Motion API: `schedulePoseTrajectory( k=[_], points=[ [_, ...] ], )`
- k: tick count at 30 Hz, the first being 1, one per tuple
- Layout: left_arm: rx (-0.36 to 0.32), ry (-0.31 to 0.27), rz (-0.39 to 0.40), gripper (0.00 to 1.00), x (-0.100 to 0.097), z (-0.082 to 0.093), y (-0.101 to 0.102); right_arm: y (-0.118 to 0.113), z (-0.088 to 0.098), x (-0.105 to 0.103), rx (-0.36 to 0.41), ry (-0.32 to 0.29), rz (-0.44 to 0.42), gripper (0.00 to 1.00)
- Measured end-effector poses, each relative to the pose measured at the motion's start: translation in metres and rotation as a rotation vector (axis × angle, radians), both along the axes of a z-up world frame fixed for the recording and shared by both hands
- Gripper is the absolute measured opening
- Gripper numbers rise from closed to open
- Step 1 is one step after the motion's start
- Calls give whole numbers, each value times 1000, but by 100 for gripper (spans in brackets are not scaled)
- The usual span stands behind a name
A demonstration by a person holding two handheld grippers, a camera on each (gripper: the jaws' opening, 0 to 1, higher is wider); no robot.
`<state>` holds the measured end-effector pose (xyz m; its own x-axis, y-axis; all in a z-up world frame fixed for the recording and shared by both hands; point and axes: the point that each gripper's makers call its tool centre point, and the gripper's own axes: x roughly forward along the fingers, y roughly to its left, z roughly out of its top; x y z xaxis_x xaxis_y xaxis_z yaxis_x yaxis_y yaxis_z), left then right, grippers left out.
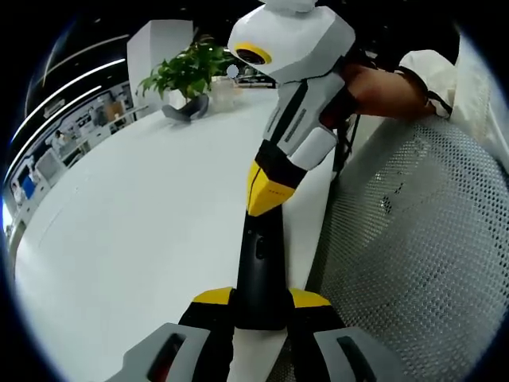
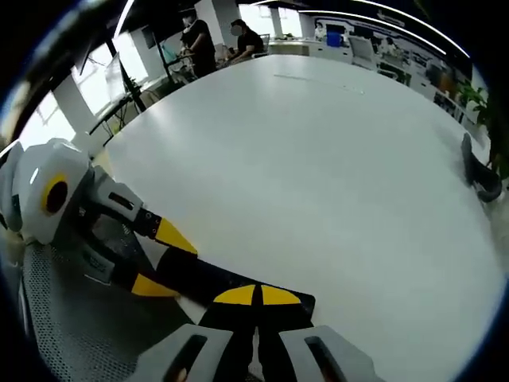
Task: Press the specified remote control buttons in sequence, fully releasing each button before pressing the next.
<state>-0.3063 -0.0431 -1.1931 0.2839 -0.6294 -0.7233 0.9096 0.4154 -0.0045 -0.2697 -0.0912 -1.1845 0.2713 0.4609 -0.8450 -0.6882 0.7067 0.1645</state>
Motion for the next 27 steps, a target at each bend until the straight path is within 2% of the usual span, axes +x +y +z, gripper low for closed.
schedulePoseTrajectory(
  k=[11, 17, 24, 27],
  points=[
    [0, -2, 0, 25, 0, 0, 0, 0, 0, 1, -19, -22, 26, 0],
    [-1, -2, 0, 25, 0, 0, 0, 0, 0, 2, -11, 1, 8, 0],
    [-1, -2, 0, 25, 0, 0, 0, -3, 0, 1, -44, -4, 12, 0],
    [-1, -2, 0, 25, 0, 0, 0, -3, 1, 0, -23, 15, -4, 0]
  ],
)
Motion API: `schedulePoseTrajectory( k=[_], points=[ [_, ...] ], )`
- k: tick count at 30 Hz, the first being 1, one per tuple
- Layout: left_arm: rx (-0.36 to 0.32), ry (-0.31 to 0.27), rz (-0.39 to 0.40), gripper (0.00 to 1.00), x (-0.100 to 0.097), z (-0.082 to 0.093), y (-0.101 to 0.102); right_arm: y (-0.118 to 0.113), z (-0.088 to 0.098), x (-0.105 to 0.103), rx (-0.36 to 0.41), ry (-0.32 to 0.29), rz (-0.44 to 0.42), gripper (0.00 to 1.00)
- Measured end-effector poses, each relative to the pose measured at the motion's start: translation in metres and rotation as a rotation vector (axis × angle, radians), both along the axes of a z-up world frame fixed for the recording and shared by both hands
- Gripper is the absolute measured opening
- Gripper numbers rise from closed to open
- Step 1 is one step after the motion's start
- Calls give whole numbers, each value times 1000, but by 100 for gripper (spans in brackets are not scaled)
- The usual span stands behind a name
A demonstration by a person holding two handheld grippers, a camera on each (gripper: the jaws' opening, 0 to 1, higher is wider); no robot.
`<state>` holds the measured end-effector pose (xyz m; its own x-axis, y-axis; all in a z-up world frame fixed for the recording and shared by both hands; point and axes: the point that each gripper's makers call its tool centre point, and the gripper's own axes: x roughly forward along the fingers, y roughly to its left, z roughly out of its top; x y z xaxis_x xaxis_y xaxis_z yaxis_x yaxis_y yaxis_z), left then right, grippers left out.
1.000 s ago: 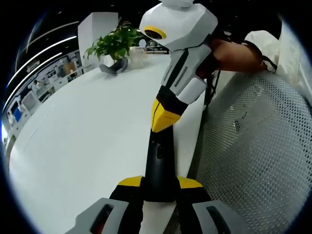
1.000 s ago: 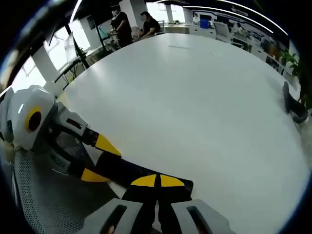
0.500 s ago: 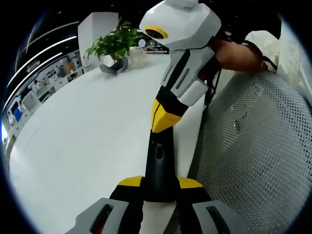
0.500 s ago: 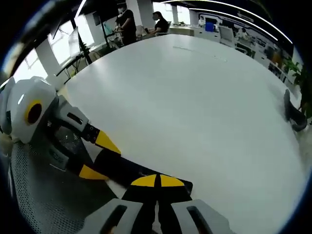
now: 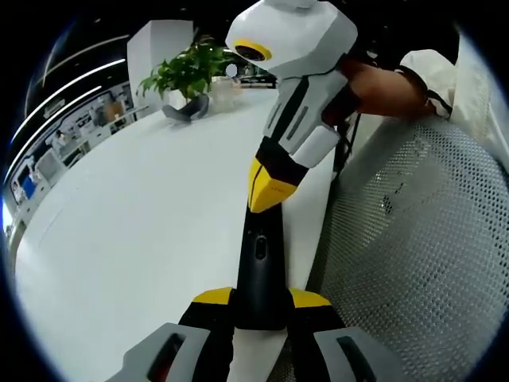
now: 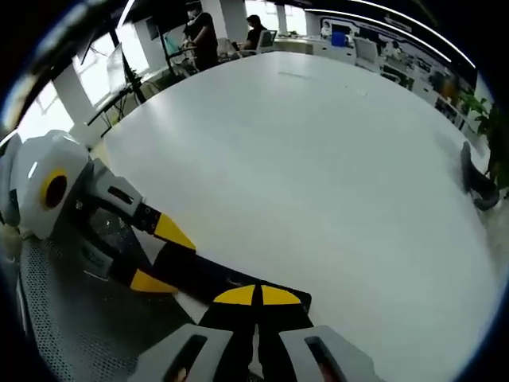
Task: Press the specified remote control buttons in sequence, fully releasing each button before pressing the next.
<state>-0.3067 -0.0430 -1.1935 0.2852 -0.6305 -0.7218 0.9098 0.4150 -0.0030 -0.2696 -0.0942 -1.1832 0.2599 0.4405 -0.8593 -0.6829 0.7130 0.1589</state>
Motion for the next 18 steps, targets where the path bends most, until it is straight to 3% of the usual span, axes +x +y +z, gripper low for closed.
schedulePoseTrajectory(
  k=[2, 5, 18],
  points=[
    [0, 0, 0, 25, 0, 0, 0, -2, 0, 0, -2, 5, -11, 0],
    [0, 0, 0, 25, -1, 0, 0, 1, 1, -9, 30, 81, -39, 0],
    [-2, 0, 0, 25, 0, 0, 0, 6, 2, -12, 48, 106, -34, 0]
  ],
)
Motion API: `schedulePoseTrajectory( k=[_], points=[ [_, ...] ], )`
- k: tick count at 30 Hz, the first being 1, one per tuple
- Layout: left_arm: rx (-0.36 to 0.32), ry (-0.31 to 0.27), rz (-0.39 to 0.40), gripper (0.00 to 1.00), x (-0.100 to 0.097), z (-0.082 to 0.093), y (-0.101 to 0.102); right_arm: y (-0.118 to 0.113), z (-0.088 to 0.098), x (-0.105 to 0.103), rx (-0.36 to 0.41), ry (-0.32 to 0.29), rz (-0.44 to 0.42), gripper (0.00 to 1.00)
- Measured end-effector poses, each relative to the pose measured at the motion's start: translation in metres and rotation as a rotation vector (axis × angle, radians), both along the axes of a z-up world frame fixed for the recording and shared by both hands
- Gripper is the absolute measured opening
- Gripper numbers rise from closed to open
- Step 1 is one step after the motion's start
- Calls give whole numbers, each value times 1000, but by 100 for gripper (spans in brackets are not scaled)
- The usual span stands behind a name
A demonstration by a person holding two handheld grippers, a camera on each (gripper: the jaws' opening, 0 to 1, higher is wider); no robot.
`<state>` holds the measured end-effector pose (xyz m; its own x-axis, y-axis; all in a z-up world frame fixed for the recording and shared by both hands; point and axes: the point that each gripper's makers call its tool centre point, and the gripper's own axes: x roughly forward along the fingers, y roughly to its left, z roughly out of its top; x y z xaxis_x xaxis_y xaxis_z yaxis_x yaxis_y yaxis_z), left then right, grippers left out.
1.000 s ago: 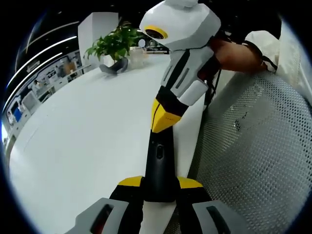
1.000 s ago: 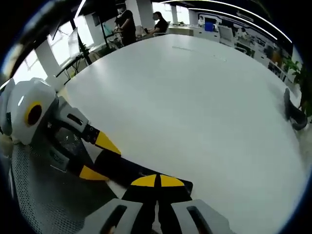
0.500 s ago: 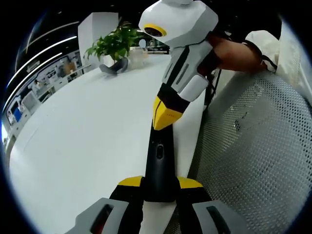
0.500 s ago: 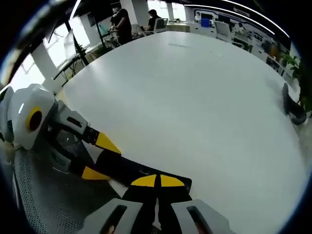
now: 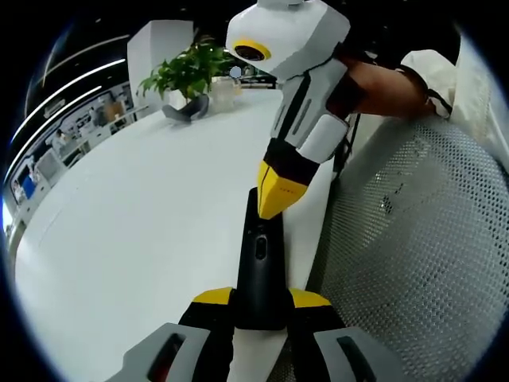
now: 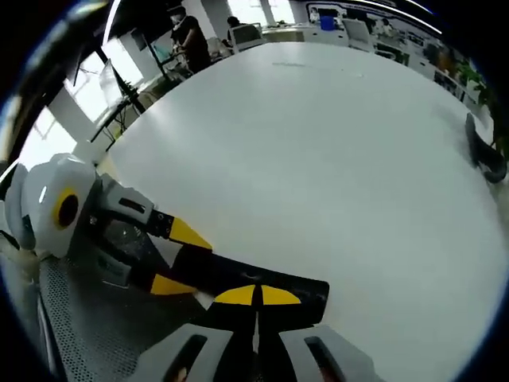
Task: Press the specified remote control buttons in sequence, fully releasing each button before pressing the next.
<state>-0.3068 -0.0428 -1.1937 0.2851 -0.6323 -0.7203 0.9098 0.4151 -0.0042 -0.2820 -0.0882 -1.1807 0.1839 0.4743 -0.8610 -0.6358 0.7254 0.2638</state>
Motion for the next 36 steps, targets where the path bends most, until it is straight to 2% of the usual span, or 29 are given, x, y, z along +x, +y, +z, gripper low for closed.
schedulePoseTrajectory(
  k=[12, 27, 36],
  points=[
    [-2, 0, -1, 25, 0, 0, 0, -1, -4, -2, -37, -21, 44, 0],
    [2, 0, -2, 25, 0, 0, 0, 0, -5, -3, -49, -46, 57, 0],
    [2, -1, -3, 25, 0, 0, 0, -1, -4, -2, -5, 7, 1, 0]
  ],
)
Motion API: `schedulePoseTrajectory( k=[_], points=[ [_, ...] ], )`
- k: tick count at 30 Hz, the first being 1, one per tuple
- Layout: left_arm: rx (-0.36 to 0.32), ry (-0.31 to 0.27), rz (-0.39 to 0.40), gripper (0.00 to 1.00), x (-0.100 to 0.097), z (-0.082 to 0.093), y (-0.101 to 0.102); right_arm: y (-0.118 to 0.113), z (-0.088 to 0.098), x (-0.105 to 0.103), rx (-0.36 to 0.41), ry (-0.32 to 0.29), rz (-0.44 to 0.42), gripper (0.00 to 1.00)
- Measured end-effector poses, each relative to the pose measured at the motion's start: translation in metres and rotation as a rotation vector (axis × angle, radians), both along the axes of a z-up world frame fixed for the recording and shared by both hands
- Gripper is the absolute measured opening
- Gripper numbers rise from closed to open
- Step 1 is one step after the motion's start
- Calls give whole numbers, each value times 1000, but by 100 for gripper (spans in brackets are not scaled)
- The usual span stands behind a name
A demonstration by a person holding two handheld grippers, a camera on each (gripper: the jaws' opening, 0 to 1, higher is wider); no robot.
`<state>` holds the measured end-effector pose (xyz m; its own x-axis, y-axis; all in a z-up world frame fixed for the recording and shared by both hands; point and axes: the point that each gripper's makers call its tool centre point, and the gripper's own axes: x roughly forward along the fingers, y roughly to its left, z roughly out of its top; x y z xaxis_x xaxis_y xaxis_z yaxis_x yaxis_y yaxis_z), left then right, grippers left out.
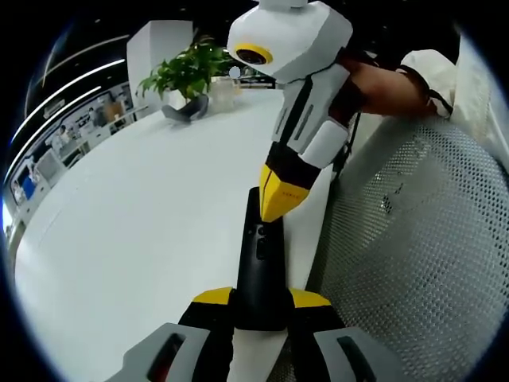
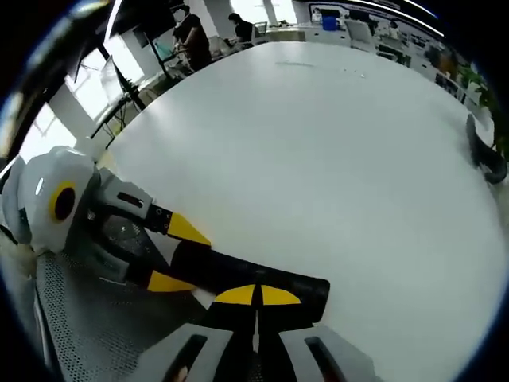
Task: Press the specified remote control buttons in sequence, fully releasing each button before pressing the next.
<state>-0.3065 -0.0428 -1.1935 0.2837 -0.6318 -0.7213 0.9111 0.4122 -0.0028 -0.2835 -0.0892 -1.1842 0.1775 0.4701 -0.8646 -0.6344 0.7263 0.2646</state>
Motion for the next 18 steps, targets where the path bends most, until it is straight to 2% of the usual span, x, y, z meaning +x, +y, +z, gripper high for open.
schedulePoseTrajectory(
  k=[9, 16, 18],
  points=[
    [1, 0, -1, 25, 0, 0, 0, -4, 0, -3, -11, 30, -16, 0],
    [0, 0, -1, 25, 0, 0, 0, -14, 1, -1, -64, 32, -42, 0],
    [0, 0, -1, 25, 0, 0, 0, -17, 0, -2, -69, 54, -58, 0]
  ],
)
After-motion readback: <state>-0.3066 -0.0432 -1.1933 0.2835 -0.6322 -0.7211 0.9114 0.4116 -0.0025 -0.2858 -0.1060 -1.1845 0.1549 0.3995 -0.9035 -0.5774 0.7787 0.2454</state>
